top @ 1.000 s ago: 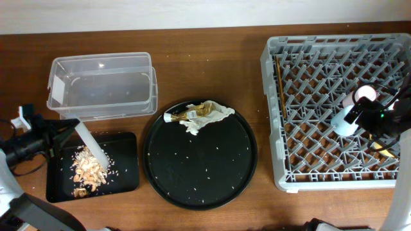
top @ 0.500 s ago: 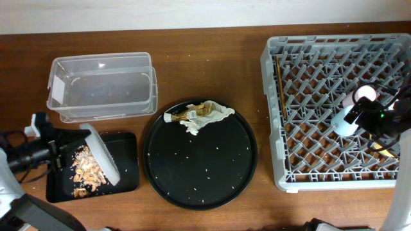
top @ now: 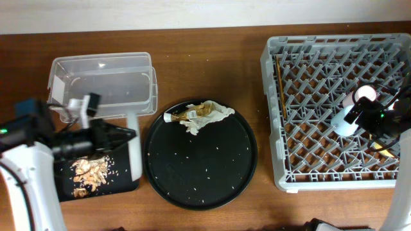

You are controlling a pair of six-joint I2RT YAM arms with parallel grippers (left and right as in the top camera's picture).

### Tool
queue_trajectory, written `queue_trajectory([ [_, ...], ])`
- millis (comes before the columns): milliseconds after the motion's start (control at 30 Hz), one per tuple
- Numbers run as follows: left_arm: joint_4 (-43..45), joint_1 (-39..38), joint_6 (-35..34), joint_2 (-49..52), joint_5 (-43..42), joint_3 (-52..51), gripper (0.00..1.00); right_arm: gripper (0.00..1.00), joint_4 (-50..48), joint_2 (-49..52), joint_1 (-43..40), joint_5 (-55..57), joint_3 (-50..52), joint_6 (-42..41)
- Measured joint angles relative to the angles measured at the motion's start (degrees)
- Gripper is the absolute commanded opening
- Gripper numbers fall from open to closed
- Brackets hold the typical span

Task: Sort waste into correct bins and load items into the dishwasher rack
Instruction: 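Carry the emptied plate back and set it on the round black tray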

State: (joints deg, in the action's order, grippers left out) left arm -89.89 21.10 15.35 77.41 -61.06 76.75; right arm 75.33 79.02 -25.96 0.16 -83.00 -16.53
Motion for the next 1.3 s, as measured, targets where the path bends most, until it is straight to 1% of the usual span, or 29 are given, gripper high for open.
queue_trajectory([
  [67, 3.9, -5.5, -2.6, -0.9, 1.4, 0.0, 0.01, 0.98, 0.0, 0.0, 0.0, 0.0, 0.0, 0.0],
  [100, 7.6, -11.2, -5.8, -1.1, 3.2, 0.0, 0.01, 0.98, 0.0, 0.0, 0.0, 0.0, 0.0, 0.0],
  [167, 11.4, -16.8, -10.0, -1.1, 6.6, -0.1, 0.01, 0.99, 0.1, 0.0, 0.0, 0.0, 0.0, 0.0],
  [267, 19.2, -32.3, -20.7, -1.0, 18.5, -0.1, 0.01, 0.98, 0.0, 0.0, 0.0, 0.0, 0.0, 0.0],
  [367, 23.5, -41.6, -28.6, -1.0, 27.8, -0.1, 0.01, 0.98, 0.0, 0.0, 0.0, 0.0, 0.0, 0.0],
  [400, 24.4, -47.2, -33.0, -0.9, 33.8, -0.1, 0.01, 0.98, 0.0, 0.0, 0.0, 0.0, 0.0, 0.0],
  [467, 25.3, -51.8, -37.2, -0.7, 39.1, -0.1, 0.01, 0.98, 0.0, 0.0, 0.0, 0.0, 0.0, 0.0],
  [500, 26.1, -55.1, -39.6, -0.1, 43.2, -0.1, 0.01, 0.98, 0.0, 0.0, 0.0, 0.0, 0.0, 0.0],
  [533, 26.9, -58.2, -41.8, 0.9, 47.0, -0.1, 0.01, 0.98, 0.0, 0.0, 0.0, 0.0, 0.0, 0.0],
  [600, 28.5, -62.8, -45.0, 3.7, 51.9, -0.1, 0.01, 0.98, 0.0, 0.0, 0.0, 0.0, 0.0, 0.0],
  [667, 30.4, -66.2, -47.4, 7.7, 55.0, -0.1, 0.01, 0.99, 0.0, 0.0, 0.0, 0.0, 0.0, 0.0],
  [733, 32.0, -68.2, -48.8, 11.1, 56.2, -0.1, 0.01, 0.99, 0.0, 0.0, 0.0, 0.0, 0.0, 0.0],
  [900, 34.5, -72.0, -52.2, 20.5, 57.5, -0.1, 0.01, 0.98, 0.0, 0.0, 0.0, 0.0, 0.0, 0.0],
  [1000, 34.7, -73.4, -54.3, 24.1, 57.5, -0.1, 0.01, 0.98, 0.0, 0.0, 0.0, 0.0, 0.0, 0.0],
  [1100, 35.4, -74.0, -55.2, 25.4, 57.7, -0.1, 0.02, 0.98, 0.0, 0.0, 0.0, 0.0, 0.0, 0.0],
  [1133, 35.5, -74.1, -55.3, 25.7, 57.7, -0.1, 0.04, 0.98, 0.0, 0.0, 0.0, 0.0, 0.0, 0.0],
  [1167, 35.6, -74.1, -55.5, 26.0, 57.9, -0.1, 0.13, 0.98, 0.0, 0.0, 0.0, 0.0, 0.0, 0.0],
  [1200, 35.8, -74.1, -55.6, 26.3, 57.9, -0.1, 0.19, 0.99, 0.0, 0.0, 0.0, 0.0, 0.0, 0.0],
  [1267, 35.8, -74.1, -56.0, 26.6, 57.9, -0.1, 0.48, 0.98, 0.0, 0.0, 0.0, 0.0, 0.0, 0.0],
  [1300, 35.8, -74.1, -55.8, 26.7, 58.0, -0.1, 0.53, 0.98, 0.0, 0.0, 0.0, 0.0, 0.0, 0.0],
])
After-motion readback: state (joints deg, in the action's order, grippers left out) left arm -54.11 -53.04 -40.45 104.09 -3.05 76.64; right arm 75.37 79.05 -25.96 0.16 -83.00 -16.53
